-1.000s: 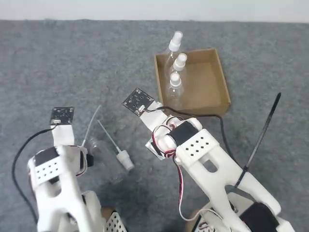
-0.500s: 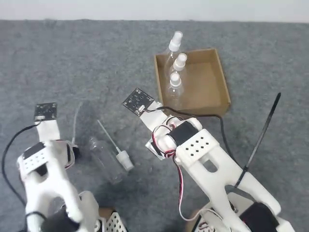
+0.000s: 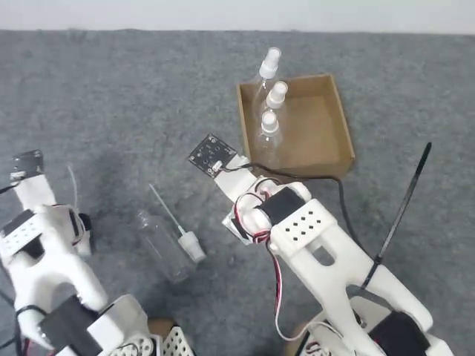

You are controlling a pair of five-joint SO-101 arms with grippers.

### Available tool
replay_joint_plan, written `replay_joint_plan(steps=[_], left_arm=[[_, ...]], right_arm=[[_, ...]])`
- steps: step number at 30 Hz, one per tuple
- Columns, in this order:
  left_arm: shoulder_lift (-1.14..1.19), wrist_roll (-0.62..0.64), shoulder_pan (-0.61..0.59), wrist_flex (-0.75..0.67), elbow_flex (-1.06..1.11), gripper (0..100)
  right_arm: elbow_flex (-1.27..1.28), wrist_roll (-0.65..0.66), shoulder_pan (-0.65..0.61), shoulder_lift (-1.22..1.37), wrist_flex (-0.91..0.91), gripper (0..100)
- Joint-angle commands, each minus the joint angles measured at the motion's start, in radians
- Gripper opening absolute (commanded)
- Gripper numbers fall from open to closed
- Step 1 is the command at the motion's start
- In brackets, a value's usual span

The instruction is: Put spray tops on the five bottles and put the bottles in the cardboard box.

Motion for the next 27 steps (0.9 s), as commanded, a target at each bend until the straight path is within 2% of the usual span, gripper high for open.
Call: replay_joint_plan(steps=[1, 4, 11, 17, 21, 27], left_arm=[[0.0, -0.025, 0.002, -0.011, -0.044, 23], [0.0, -0.06, 0.003, 0.048, -0.045, 23], [0.0, -0.057, 0.003, 0.127, -0.044, 22], [0.0, -0.057, 0.005, 0.124, -0.008, 22], [0.0, -0.052, 0.035, 0.092, 0.038, 16], [-0.003, 0.167, 0.063, 0.097, 0.044, 13]], right_arm=[[-0.002, 0.017, 0.015, -0.05, -0.019, 12.5], [-0.002, 0.017, 0.015, -0.05, -0.019, 12.5], [-0.002, 0.017, 0.015, -0.051, -0.018, 12.5], [-0.002, 0.017, 0.015, -0.051, -0.018, 12.5], [-0.002, 0.017, 0.015, -0.051, -0.018, 12.5], [-0.002, 0.017, 0.015, -0.051, -0.016, 12.5]])
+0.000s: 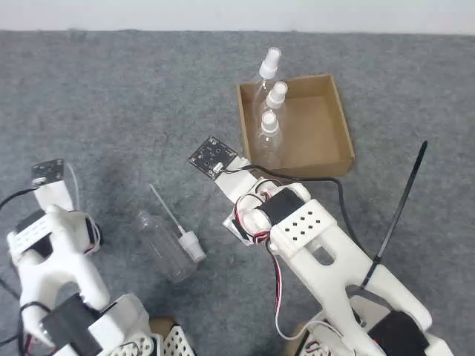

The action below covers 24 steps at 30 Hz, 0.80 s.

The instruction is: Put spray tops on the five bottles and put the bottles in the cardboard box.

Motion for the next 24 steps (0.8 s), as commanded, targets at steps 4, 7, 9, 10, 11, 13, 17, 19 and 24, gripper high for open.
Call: replay_joint_plan(steps=[4, 7, 9, 10, 11, 13, 17, 19, 24], left_arm=[[-0.014, 0.229, 0.015, -0.014, -0.008, 13], [-0.015, 0.276, 0.015, -0.015, -0.01, 11], [-0.015, 0.338, 0.015, -0.017, -0.024, 5], [-0.015, 0.376, 0.015, -0.018, -0.036, 1], [-0.015, 0.419, 0.015, -0.017, -0.044, 1], [-0.015, 0.517, 0.015, -0.015, -0.05, 1], [-0.015, 0.678, 0.015, -0.015, -0.051, 1], [-0.015, 0.712, 0.015, -0.015, -0.053, 1], [-0.012, 0.856, 0.06, -0.012, -0.045, 1]], right_arm=[[-0.014, 0.015, 0.013, -0.051, -0.013, 12.5], [-0.014, 0.015, 0.013, -0.051, -0.013, 12.5], [-0.014, 0.015, 0.013, -0.051, -0.013, 12.5], [-0.014, 0.015, 0.013, -0.051, -0.013, 12.5], [-0.014, 0.015, 0.013, -0.051, -0.013, 12.5], [-0.014, 0.015, 0.013, -0.051, -0.013, 12.5], [-0.014, 0.015, 0.013, -0.051, -0.013, 12.5], [-0.014, 0.015, 0.013, -0.051, -0.013, 12.5], [-0.014, 0.015, 0.013, -0.051, -0.013, 12.5]])
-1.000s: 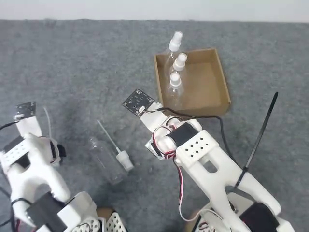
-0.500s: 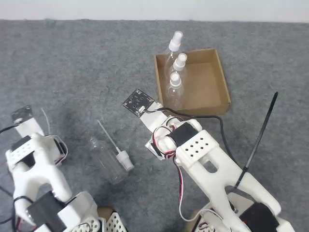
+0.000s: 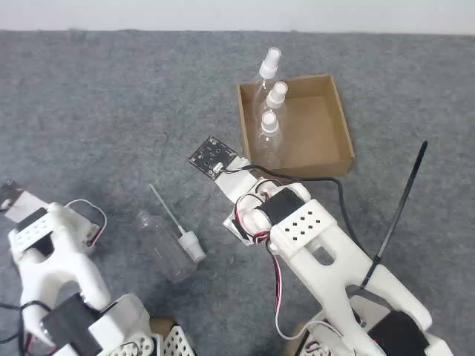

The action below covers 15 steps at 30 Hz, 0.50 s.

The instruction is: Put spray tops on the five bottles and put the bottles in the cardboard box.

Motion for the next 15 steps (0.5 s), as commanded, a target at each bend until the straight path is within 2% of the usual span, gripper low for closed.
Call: replay_joint_plan(steps=[1, 7, 13, 15], left_arm=[[-0.008, 0.184, 0.057, -0.012, -0.042, 1], [-0.014, 0.686, 0.173, -0.012, -0.05, 1], [-0.011, 0.993, 0.293, -0.021, -0.05, 1], [-0.008, 1.048, 0.321, -0.021, -0.05, 1]], right_arm=[[-0.014, 0.015, 0.013, -0.051, -0.013, 12.5], [-0.014, 0.017, 0.013, -0.051, -0.013, 12.5], [-0.014, 0.017, 0.013, -0.051, -0.013, 12.5], [-0.014, 0.017, 0.013, -0.051, -0.013, 12.5]])
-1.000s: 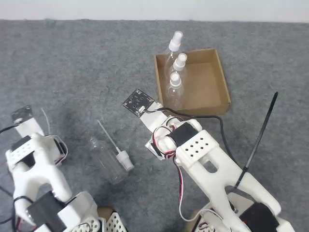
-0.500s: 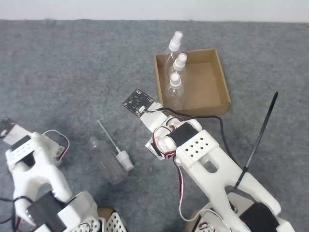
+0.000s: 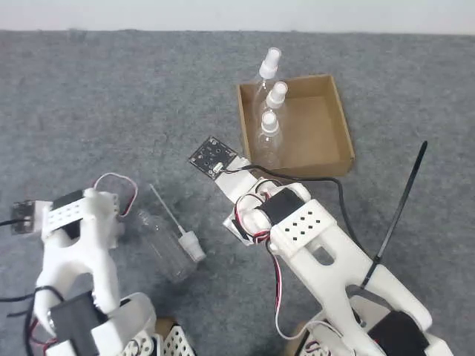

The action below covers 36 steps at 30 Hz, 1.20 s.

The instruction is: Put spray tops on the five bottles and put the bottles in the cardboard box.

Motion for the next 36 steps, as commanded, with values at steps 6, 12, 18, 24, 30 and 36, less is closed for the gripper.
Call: replay_joint_plan(steps=[6, 12, 18, 24, 30, 36], left_arm=[[-0.009, 0.158, 0.06, -0.018, -0.051, 3], [-0.015, 0.157, 0.018, -0.012, -0.076, 20], [-0.015, 0.157, 0.017, -0.009, -0.079, 22], [-0.017, 0.157, 0.017, 0.247, -0.214, 23], [-0.009, 0.157, -0.035, 0.377, -0.323, 23], [-0.015, 0.118, -0.037, 0.384, -0.325, 23]], right_arm=[[-0.014, 0.017, 0.013, -0.053, -0.012, 12.5], [-0.014, 0.017, 0.013, -0.059, -0.008, 12.5], [-0.014, 0.017, 0.015, -0.058, -0.008, 12.5], [-0.014, 0.017, 0.015, -0.053, -0.01, 12.5], [-0.014, 0.017, 0.015, -0.053, -0.01, 12.5], [-0.014, 0.018, 0.015, -0.058, -0.008, 12.5]])
